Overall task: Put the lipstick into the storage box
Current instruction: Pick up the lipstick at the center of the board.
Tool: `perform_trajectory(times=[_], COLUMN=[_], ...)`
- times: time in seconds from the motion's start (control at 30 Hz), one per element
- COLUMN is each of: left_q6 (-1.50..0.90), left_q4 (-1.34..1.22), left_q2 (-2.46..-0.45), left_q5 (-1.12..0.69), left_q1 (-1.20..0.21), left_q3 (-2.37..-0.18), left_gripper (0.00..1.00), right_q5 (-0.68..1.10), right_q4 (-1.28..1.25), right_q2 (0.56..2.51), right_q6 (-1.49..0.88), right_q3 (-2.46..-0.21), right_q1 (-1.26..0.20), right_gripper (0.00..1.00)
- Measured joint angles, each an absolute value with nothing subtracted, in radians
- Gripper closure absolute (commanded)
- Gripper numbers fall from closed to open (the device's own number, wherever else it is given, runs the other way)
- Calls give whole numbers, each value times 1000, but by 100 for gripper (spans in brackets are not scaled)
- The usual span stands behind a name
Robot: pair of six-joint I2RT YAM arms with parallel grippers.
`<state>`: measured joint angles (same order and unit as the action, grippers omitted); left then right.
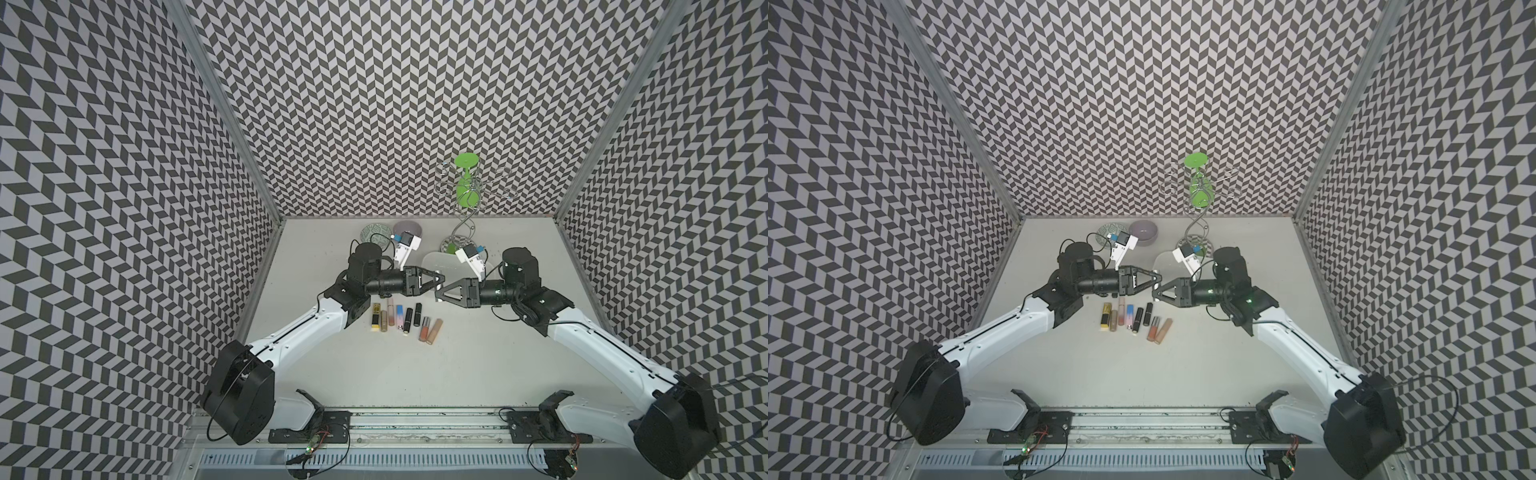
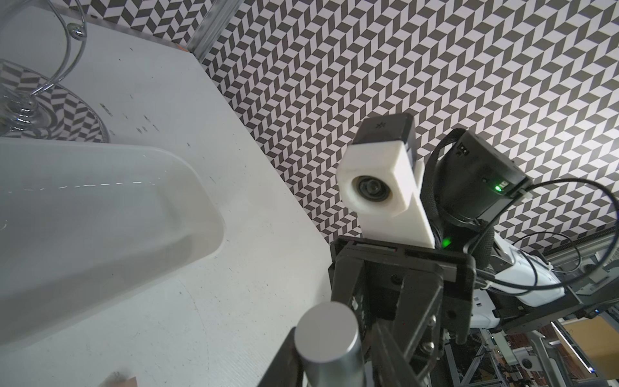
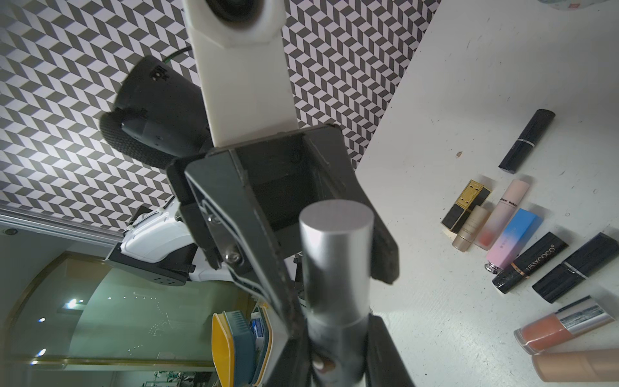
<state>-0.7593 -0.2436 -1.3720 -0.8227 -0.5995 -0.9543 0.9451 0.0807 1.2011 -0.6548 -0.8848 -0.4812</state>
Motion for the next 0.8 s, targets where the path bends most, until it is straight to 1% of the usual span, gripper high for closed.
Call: perform_trajectory(times=[0.07,0.17,0.23,0.37,0.5,0.53,0.6,0.73,0.8], left_q6=[-762,-781,-784,-779,-766,-758,-739,-697,-670], left_q4=[-243,-243,-243,-242,-236,-229,-201,-139,-104], left_q2=[-1374,-1374,-1374,-1374,-1374,-1374,-1374,-1374,-1375], left_q5=[-820,-822,-822,-822,-823,-823,-817,-797,-788], left_q1=[-600,-603,-604,-607,-609,-609,-609,-609,-609], left_q3=[-954,-955,-955,-955,-955,-956,-962,-974,-982], left_gripper=[72,82,88,89,89,89,91,91,93], right_q5=[946,944,944,941,931,927,910,865,836], right_q4=[81,80,80,81,85,88,104,146,166], right_q2=[1201,1201,1201,1201,1201,1200,1195,1174,1164], right_q6=[-655,-642,-637,-639,-652,-651,-645,-635,-636], right_q3=[-885,-883,-881,-881,-881,-881,-881,-881,-882], right_q1=[-481,-481,-481,-481,-481,-481,-481,-479,-476], right_gripper=[79,79,76,62,38,35,31,30,30])
